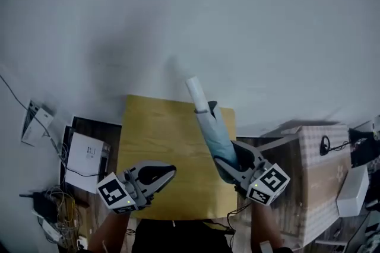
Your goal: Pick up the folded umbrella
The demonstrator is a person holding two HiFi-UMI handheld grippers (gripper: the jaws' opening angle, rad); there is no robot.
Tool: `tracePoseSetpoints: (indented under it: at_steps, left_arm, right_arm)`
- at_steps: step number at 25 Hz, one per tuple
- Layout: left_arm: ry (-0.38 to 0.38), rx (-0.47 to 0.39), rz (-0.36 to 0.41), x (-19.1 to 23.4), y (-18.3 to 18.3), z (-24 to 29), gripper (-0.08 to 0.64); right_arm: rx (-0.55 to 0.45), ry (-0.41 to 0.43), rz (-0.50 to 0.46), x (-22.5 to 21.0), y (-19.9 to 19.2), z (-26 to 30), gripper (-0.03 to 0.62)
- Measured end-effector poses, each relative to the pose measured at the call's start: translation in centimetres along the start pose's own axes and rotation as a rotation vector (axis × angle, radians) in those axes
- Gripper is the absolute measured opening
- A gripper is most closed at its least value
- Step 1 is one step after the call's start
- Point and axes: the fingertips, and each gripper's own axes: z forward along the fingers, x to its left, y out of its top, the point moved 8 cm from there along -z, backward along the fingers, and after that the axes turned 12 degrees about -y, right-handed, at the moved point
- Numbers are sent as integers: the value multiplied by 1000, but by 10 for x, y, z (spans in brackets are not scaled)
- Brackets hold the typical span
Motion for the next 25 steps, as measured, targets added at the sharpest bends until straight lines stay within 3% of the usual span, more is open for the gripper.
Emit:
tracePoseSetpoints:
  at_steps: [6, 11, 14, 18, 22, 25]
  left_arm:
    - [-36, 13, 140, -17, 66, -19, 9]
    - [9, 8, 142, -58, 79, -28, 9]
    - [2, 6, 186, -97, 78, -25, 9]
    - [27, 26, 230, -150, 68, -19, 9]
    - [59, 15, 178, -211, 35, -11, 9]
    - [52, 65, 145, -255, 10, 2, 9]
  right_arm:
    - [-191, 63, 97, 34, 45, -49, 244]
    - [-300, 161, 181, 62, 42, -89, 244]
    - [-325, 240, 247, 77, 27, -108, 244]
    - [-366, 326, 257, 95, 9, -141, 244]
    - [-373, 344, 290, 113, -21, -198, 244]
    - [-383, 335, 341, 121, -52, -246, 244]
